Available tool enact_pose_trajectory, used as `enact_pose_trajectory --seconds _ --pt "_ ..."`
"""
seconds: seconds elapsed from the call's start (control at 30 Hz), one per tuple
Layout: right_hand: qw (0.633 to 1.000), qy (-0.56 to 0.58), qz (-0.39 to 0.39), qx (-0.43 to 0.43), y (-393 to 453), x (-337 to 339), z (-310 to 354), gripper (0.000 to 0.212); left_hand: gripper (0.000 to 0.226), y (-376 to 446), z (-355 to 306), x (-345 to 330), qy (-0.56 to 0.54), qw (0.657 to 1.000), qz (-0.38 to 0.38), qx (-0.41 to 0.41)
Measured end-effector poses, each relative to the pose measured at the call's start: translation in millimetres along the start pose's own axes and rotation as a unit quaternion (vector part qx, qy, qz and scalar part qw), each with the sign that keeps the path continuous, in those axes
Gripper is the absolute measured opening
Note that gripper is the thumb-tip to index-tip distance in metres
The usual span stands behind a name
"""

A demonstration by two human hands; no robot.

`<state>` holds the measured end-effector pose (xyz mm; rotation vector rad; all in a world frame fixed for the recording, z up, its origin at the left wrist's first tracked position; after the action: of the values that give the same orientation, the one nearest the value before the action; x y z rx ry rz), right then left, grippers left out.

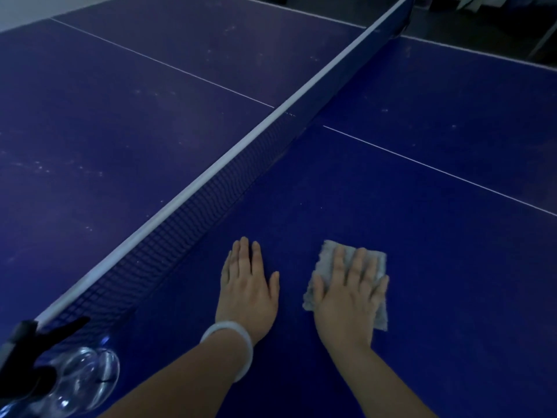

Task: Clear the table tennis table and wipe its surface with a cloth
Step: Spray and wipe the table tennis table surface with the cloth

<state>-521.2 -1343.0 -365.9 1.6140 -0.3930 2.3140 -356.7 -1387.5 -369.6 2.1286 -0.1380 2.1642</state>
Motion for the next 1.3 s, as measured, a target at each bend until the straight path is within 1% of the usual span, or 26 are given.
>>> enact_pose_trajectory --seconds 0.07,0.1,0.13,0.17,0.2,0.23,0.3,0.33,0.37,0.4,0.43,0.5,0.53,0.57,0.6,0.63,0.67,0.7,0.8,0.83,0.9,1.0,1.07,1.17,1.23,1.3 --pt "0.995 -0.013 0.03 0.089 14 -4 8 0.068 0.073 1 -1 0 -0.002 1.0 0.007 0.002" --pt "0.992 -0.025 0.039 0.115 28 -1 -1 0.065 0.073 1 -2 0 -0.003 1.0 0.008 0.001" --pt "0.992 -0.036 0.042 0.114 46 3 -17 0.062 0.073 1 -2 -1 -0.003 1.0 0.009 -0.001" --pt "0.994 -0.046 0.038 0.086 66 9 -39 0.061 0.073 2 -2 -1 -0.002 1.0 0.01 -0.003" --pt "0.998 -0.055 0.021 0.035 85 18 -65 0.061 0.073 2 -1 -2 -0.001 1.0 0.013 -0.006" --pt "0.998 -0.06 0.005 -0.032 103 28 -90 0.062 0.073 2 -2 -1 0.002 1.0 0.014 -0.005" --pt "0.986 -0.027 -0.016 -0.162 126 45 -124 0.064 0.075 2 -2 1 0.008 1.0 0.017 -0.003" --pt "0.978 -0.003 -0.024 -0.208 133 48 -128 0.066 0.074 2 -3 0 0.007 1.0 0.021 -0.003" --pt "0.972 0.01 -0.026 -0.235 136 47 -120 0.066 0.074 2 -3 0 0.006 1.0 0.027 -0.006" --pt "0.973 0.009 -0.028 -0.23 138 43 -103 0.066 0.074 2 -3 0 0.006 0.999 0.034 -0.008" --pt "0.982 -0.003 -0.028 -0.186 139 35 -80 0.064 0.075 2 -2 0 0.01 0.999 0.036 -0.009" --pt "1.0 -0.023 -0.002 -0.012 132 12 -24 0.062 0.077 3 -1 3 0.019 0.999 0.035 -0.01" --pt "0.997 -0.028 0.018 0.068 124 2 0 0.062 0.078 3 -1 3 0.02 0.999 0.037 -0.01" --pt "0.991 -0.034 0.037 0.126 119 -5 14 0.063 0.078 3 -1 4 0.018 0.999 0.038 -0.011" --pt "0.985 -0.037 0.054 0.158 117 -9 20 0.064 0.077 2 -1 4 0.015 0.999 0.038 -0.012" --pt "0.983 -0.039 0.065 0.167 121 -8 17 0.064 0.077 2 -1 4 0.01 0.999 0.04 -0.012" --pt "0.985 -0.043 0.059 0.159 129 -5 7 0.063 0.076 2 -1 5 0.009 0.999 0.043 -0.009" --pt "0.989 -0.05 0.047 0.135 140 0 -6 0.062 0.075 2 -1 8 0.016 0.999 0.048 -0.007" --pt "0.999 -0.006 0.049 -0.018 180 14 -38 0.065 0.065 0 -1 15 0.025 0.998 0.053 -0.005" --pt "0.998 0.004 0.051 -0.046 194 15 -38 0.066 0.064 0 -1 17 0.027 0.999 0.047 -0.006" --pt "0.996 0.007 0.065 -0.061 220 14 -23 0.066 0.064 -1 -2 18 0.037 0.998 0.045 -0.007" --pt "0.993 0.014 0.111 -0.022 260 8 14 0.067 0.064 0 -1 18 0.057 0.997 0.045 -0.003" --pt "0.991 0.03 0.132 0.014 280 4 40 0.063 0.064 1 0 17 0.063 0.996 0.056 -0.006" --pt "0.982 0.032 0.173 0.066 292 -5 78 0.061 0.064 0 -2 14 0.057 0.996 0.064 -0.016" --pt "0.972 0.0 0.199 0.125 284 -12 100 0.061 0.064 1 -3 14 0.056 0.998 0.039 -0.016" --pt "0.953 -0.035 0.218 0.209 262 -17 118 0.059 0.064 1 -3 15 0.04 0.998 0.044 -0.006"
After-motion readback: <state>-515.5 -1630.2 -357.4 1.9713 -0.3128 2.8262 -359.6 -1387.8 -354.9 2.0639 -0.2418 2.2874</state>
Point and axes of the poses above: each hand's wrist, its own y-axis towards the middle knuckle, its own x-axis out of the back of the hand, z = x × y, the point moved 4 cm from there along y, towards the middle knuckle, and after that the axes turned 14 degrees about y, right-handed, at the moved point
